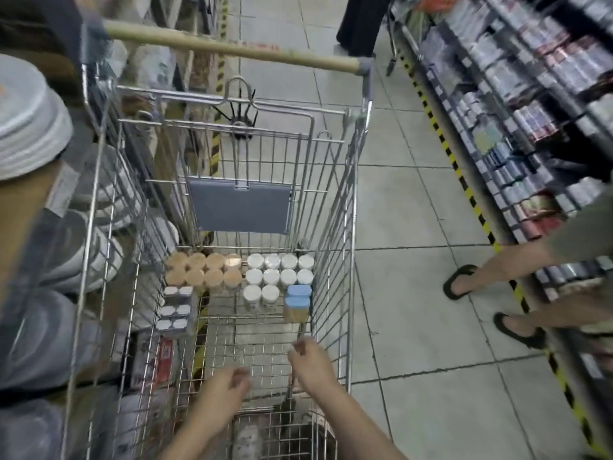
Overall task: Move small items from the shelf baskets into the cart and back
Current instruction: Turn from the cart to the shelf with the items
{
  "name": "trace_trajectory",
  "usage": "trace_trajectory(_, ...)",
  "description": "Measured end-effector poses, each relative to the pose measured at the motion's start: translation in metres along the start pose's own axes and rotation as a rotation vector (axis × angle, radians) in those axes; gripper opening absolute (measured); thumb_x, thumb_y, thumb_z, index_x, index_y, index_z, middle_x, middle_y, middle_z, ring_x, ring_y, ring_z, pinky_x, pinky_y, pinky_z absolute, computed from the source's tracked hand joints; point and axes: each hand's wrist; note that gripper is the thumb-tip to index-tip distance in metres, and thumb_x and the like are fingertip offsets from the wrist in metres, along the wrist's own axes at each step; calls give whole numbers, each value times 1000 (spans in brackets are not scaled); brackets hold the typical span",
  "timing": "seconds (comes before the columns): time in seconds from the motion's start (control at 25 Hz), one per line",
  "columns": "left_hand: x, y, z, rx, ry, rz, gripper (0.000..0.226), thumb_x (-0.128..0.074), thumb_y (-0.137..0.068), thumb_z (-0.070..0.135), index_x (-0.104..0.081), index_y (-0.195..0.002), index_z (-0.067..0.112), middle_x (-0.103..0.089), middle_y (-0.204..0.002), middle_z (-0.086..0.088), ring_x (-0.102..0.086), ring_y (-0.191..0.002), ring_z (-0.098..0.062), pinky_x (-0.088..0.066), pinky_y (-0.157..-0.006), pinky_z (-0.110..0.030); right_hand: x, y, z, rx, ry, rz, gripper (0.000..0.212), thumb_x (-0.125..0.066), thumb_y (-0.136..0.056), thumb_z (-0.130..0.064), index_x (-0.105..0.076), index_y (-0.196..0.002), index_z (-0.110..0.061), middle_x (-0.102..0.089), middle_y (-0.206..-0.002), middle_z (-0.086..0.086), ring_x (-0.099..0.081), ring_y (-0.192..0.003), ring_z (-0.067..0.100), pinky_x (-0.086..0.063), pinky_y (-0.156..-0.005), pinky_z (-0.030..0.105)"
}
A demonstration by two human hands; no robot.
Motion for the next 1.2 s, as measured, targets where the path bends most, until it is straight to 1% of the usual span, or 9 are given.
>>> trace_trajectory(0.16, -15, -67, -11, 48, 60, 1, 16, -52, -95, 14, -53, -105, 27, -61, -109, 5, -56, -85, -4, -44, -66, -12, -3, -59, 2, -115, -83, 94, 24, -43, -97, -16, -54, -116, -6, -60, -114, 6, -54, -97, 19, -43, -83, 28)
trace_trajectory(0.32, -37, -128, -8, 75, 190, 1, 26, -56, -93, 13, -53, -118, 18, -60, -109, 2, -59, -91, -12, -54, -80, -32, -7, -109, -4, -127, -122, 195, 19, -41, -98, -18, -52, -112, -10, -57, -99, 6, -53, -86, 22, -36, -69, 27)
trace_trajectory(0.4, -47, -154, -1, 73, 196, 15, 34, -59, -91, 15, -51, -123, 21, -59, -114, 1, -59, -92, -11, -53, -80, -31, -8, -130, -9, -114, -175, 215, 16, -41, -96, -12, -50, -110, -9, -54, -95, 4, -53, -84, 25, -35, -66, 26)
trace_trajectory(0.48, -59, -180, 1, 18, 193, 36, 45, -63, -88, 16, -48, -131, 16, -57, -123, 1, -56, -106, -15, -47, -90, -30, -12, -151, -8, -88, -190, 232, 26, -41, -93, -5, -49, -117, -6, -55, -102, 7, -52, -87, 25, -34, -68, 24)
trace_trajectory(0.56, -67, -200, 6, -63, 185, 60, 49, -65, -87, 17, -46, -132, 14, -49, -121, 10, -50, -112, -11, -40, -89, -25, -18, -170, -3, -70, -178, 264, 35, -41, -91, -3, -47, -126, -5, -57, -117, 11, -50, -91, 20, -34, -71, 23)
trace_trajectory(0.8, -92, -222, 11, -207, 308, 193, 19, -54, -73, 38, -57, -91, 42, -64, -97, 17, -58, -93, -1, -48, -77, -26, -29, -196, 13, -62, -146, 328, 43, -40, -92, -5, -40, -135, -8, -48, -133, 9, -51, -115, 24, -36, -84, 23)
trace_trajectory(0.96, -97, -223, 3, -190, 258, 203, 38, -41, -65, 48, -60, -91, 28, -61, -99, 5, -56, -89, -14, -48, -75, -34, -31, -210, 17, -20, -68, 324, 47, -42, -93, -8, -38, -139, -9, -42, -140, 6, -48, -121, 24, -40, -98, 29)
trace_trajectory(1.12, -96, -206, -18, -165, 280, 232, 15, -64, -81, 30, -61, -95, 26, -61, -92, 10, -57, -82, -10, -50, -72, -38, -31, -216, 21, -18, 30, 339, 49, -42, -94, -5, -33, -142, -8, -35, -142, 11, -43, -125, 27, -39, -99, 33)
trace_trajectory(1.2, -88, -195, -39, -125, 285, 284, 18, -69, -83, 25, -60, -98, 30, -63, -92, 14, -59, -84, -5, -52, -71, -35, -32, -217, 21, -2, 74, 348, 50, -42, -94, -5, -32, -143, -8, -34, -142, 11, -44, -125, 28, -39, -98, 34)
Point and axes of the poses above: each hand's wrist, its own y-axis away from the middle knuckle, its own x-axis out of the back of the hand, z = x × y
